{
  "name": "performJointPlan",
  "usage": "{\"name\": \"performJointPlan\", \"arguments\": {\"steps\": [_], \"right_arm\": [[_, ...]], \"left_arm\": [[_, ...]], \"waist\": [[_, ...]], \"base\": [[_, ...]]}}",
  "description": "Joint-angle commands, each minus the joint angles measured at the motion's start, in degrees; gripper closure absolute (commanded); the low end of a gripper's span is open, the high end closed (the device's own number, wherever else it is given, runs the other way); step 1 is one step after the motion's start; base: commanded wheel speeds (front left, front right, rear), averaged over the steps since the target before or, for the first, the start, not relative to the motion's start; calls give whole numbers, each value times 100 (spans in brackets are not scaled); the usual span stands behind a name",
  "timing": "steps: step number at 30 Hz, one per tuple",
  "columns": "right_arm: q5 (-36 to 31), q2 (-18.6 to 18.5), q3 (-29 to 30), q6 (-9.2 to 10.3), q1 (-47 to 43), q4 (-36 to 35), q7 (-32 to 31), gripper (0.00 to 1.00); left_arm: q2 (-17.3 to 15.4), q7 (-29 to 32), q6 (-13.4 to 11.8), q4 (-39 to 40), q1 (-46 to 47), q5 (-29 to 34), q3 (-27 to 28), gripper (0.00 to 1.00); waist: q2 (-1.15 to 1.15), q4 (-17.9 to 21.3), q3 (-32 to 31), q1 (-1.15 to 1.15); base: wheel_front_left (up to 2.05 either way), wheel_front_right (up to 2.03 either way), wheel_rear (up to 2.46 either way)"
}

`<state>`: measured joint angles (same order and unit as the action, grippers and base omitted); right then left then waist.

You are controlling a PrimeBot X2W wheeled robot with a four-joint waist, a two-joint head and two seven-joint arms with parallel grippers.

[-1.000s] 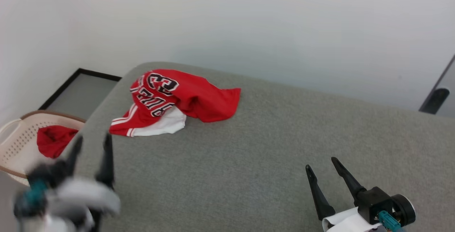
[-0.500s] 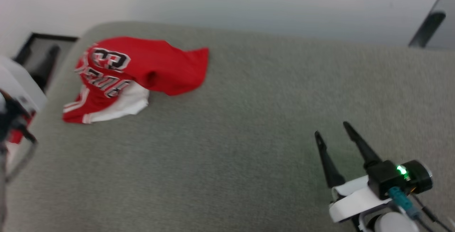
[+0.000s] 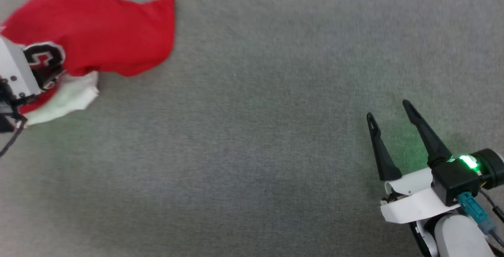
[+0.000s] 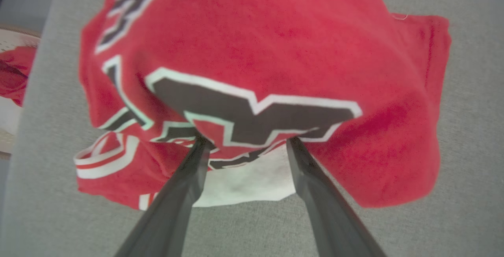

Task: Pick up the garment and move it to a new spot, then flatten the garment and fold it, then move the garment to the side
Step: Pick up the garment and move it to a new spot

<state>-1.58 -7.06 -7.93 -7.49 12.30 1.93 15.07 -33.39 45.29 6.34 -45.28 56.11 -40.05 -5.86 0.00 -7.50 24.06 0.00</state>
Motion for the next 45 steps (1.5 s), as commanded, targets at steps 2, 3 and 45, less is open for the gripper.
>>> {"name": "performJointPlan", "arguments": {"steps": [2,3,45], "right_arm": [[15,-44,-9,0,87,-89,-25,0],[18,-50,-16,0,105,-129,-44,0],[543,401,-190,0,-368,695,17,0]], "left_arm": [[18,174,-15,-235,140,-3,-80,0],[13,268,0,-359,198,9,-123,0],[-76,-1596,57,-261,1862,901,-1070,100]], "waist": [[0,327,565,0],[0,334,606,0],[0,107,-1693,0]], "base": [[0,0,0],[0,0,0],[0,0,0]]}}
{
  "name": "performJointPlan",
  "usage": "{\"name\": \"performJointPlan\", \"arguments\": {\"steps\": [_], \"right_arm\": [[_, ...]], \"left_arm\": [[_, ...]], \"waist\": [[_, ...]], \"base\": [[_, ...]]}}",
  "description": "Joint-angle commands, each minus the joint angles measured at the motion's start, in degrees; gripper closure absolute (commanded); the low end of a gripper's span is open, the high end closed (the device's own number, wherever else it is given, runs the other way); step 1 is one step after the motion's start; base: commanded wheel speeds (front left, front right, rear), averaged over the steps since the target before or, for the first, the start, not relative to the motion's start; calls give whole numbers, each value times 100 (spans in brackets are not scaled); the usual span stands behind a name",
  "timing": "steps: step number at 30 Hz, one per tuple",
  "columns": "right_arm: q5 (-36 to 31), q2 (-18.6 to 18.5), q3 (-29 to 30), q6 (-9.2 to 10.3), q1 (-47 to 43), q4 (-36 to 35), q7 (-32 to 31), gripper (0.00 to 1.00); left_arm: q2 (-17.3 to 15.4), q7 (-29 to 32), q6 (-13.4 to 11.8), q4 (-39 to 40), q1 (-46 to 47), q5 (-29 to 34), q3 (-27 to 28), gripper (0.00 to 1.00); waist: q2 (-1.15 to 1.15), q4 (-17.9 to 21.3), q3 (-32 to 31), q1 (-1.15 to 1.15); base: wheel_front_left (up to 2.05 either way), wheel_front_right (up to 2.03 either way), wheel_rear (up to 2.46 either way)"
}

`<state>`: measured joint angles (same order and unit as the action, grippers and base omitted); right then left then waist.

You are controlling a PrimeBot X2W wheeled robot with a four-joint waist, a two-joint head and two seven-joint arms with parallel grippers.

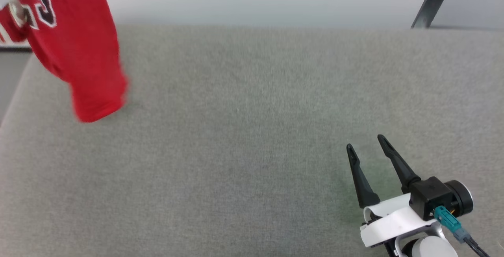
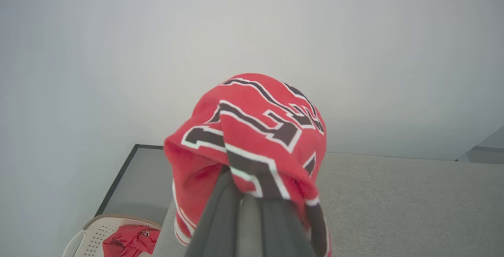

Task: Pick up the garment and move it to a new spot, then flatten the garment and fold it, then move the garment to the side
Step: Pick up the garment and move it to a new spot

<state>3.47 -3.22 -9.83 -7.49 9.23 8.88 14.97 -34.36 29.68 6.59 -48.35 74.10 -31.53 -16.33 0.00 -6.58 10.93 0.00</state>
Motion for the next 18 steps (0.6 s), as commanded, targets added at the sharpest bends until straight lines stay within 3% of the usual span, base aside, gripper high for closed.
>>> {"name": "performJointPlan", "arguments": {"steps": [1,11,18], "right_arm": [[63,21,14,0,-89,-7,28,0],[99,39,353,0,-214,-159,29,0],[-212,38,1000,0,-275,-160,20,0]], "left_arm": [[56,-55,32,125,98,72,-68,100],[343,428,63,978,-57,-104,-382,100],[547,935,-130,2074,-645,-431,-431,100]], "waist": [[0,27,-443,0],[0,282,-767,0],[0,683,-729,0]], "base": [[0,0,0],[0,0,0],[0,0,0]]}}
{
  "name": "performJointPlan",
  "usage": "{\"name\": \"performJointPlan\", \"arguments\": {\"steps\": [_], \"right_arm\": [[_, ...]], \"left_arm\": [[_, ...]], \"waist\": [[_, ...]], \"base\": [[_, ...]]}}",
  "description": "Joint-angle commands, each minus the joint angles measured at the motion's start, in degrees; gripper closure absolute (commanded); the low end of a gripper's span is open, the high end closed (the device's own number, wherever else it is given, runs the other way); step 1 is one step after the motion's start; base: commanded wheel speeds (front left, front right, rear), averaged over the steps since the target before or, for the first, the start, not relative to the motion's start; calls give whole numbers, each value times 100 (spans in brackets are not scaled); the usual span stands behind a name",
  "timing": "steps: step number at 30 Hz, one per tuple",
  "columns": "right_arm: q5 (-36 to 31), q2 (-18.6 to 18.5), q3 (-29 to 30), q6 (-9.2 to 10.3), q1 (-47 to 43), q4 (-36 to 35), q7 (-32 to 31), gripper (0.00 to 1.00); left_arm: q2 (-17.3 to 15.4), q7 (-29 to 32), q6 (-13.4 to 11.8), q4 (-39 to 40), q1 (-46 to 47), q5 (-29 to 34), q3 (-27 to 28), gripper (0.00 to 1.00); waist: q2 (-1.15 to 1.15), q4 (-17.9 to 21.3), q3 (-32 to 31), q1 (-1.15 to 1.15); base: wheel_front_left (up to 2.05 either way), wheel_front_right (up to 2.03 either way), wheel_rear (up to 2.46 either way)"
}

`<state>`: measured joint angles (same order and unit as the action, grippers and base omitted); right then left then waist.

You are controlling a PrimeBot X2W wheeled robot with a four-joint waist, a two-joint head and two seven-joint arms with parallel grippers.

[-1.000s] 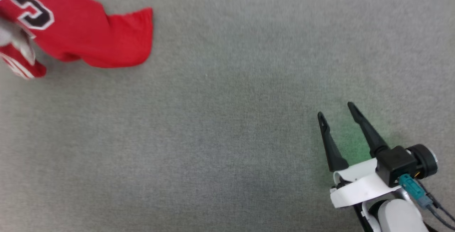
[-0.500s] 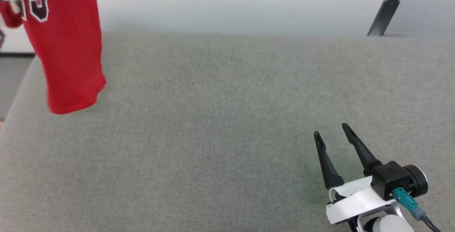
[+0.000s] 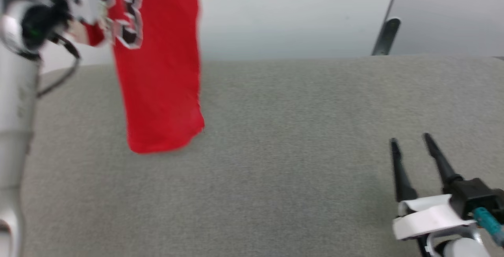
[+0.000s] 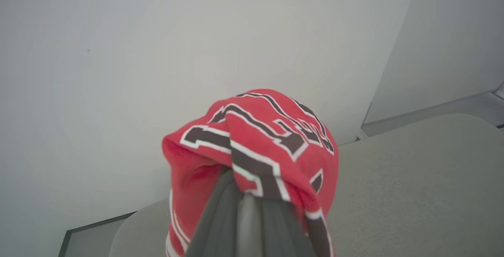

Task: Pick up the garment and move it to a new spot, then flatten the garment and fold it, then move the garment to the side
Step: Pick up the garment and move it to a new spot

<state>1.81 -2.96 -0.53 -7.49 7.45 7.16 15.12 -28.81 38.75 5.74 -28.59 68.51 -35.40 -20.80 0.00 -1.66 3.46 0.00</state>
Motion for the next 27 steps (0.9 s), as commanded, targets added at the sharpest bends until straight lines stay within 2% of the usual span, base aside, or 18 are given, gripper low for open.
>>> {"name": "performJointPlan", "arguments": {"steps": [1,3,4,6,12,17,21,27], "right_arm": [[-46,12,71,0,-97,13,4,0],[-156,8,399,0,-86,49,4,0],[-156,8,399,0,-86,49,4,0],[-191,9,601,0,-59,54,4,0],[-280,9,1099,0,51,53,5,0],[-281,12,1380,0,132,110,5,0],[-213,15,1443,0,164,228,5,0],[-126,13,1437,0,284,431,5,0]], "left_arm": [[-8,27,-45,98,-86,-43,16,100],[140,279,-183,732,-431,-215,-31,100],[140,279,-183,732,-431,-215,-31,100],[266,457,-349,1158,-672,-323,-56,100],[347,939,-821,2448,-1309,-301,-305,100],[492,1260,-1148,3157,-2013,-407,-575,100],[609,1382,-1246,3299,-2554,-509,-831,100],[695,1359,-1147,2842,-2976,-549,-1120,100]], "waist": [[0,190,18,0],[0,368,82,0],[0,368,82,0],[0,490,126,0],[0,801,315,0],[0,963,505,0],[0,1024,647,0],[0,1087,795,0]], "base": [[0,0,0],[0,0,0],[0,0,0],[0,0,0],[0,0,0],[0,0,0],[0,0,0],[0,0,0]]}}
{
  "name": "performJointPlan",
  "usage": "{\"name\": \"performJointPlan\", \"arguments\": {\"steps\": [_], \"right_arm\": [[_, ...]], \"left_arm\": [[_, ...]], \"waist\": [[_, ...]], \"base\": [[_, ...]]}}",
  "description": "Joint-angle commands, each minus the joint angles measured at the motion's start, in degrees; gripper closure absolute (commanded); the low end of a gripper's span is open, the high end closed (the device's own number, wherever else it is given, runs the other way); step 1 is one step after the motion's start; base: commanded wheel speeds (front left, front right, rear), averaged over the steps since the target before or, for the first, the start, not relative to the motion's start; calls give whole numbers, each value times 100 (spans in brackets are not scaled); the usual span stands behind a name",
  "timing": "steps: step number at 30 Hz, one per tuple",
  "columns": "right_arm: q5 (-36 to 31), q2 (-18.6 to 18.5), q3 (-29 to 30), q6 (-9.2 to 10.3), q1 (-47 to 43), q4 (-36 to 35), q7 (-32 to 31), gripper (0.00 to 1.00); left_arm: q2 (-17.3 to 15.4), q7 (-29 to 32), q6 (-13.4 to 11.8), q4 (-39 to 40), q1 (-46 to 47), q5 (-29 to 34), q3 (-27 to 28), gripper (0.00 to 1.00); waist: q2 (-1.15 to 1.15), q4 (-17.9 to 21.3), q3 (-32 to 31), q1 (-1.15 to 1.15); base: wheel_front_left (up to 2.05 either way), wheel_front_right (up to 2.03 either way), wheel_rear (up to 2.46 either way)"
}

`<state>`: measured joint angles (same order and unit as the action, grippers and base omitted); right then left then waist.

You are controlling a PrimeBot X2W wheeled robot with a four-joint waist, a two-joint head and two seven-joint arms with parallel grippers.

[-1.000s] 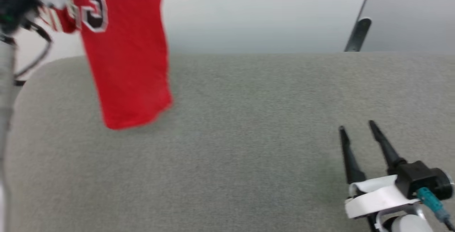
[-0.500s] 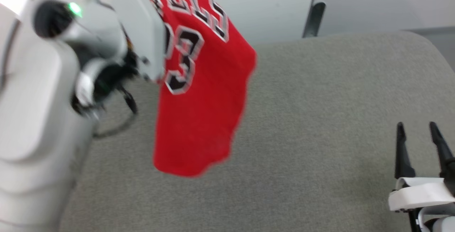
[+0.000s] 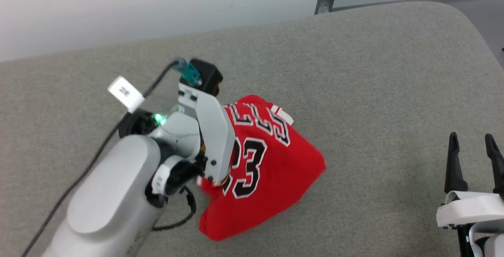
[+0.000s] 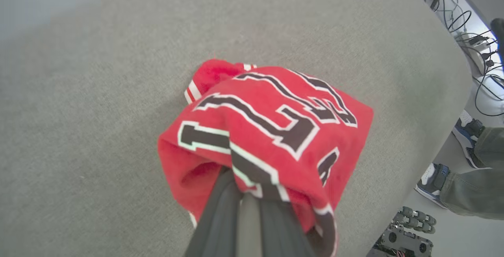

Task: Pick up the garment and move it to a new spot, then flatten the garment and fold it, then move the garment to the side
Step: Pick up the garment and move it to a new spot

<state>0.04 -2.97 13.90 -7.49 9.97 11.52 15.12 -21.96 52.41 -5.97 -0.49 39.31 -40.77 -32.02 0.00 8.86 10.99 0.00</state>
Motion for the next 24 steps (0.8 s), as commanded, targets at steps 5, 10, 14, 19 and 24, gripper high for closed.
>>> {"name": "performJointPlan", "arguments": {"steps": [5,10,14,19,24], "right_arm": [[115,15,-105,0,139,120,5,0],[162,14,-212,0,134,231,5,0],[110,13,-242,0,26,241,5,0],[48,14,-336,0,-75,272,5,0],[42,13,-519,0,-209,217,5,0]], "left_arm": [[89,51,135,-531,-209,-93,-175,100],[55,200,262,-876,-182,-163,-272,53],[34,347,293,-877,-161,-339,-212,0],[-193,360,425,-667,-162,-300,-212,0],[-407,-104,611,-397,-414,-322,-22,0]], "waist": [[0,56,93,0],[0,17,17,0],[0,-69,-156,0],[0,-219,-424,0],[0,-372,-753,0]], "base": [[0,0,0],[0,0,0],[0,0,0],[0,0,0],[0,0,0]]}}
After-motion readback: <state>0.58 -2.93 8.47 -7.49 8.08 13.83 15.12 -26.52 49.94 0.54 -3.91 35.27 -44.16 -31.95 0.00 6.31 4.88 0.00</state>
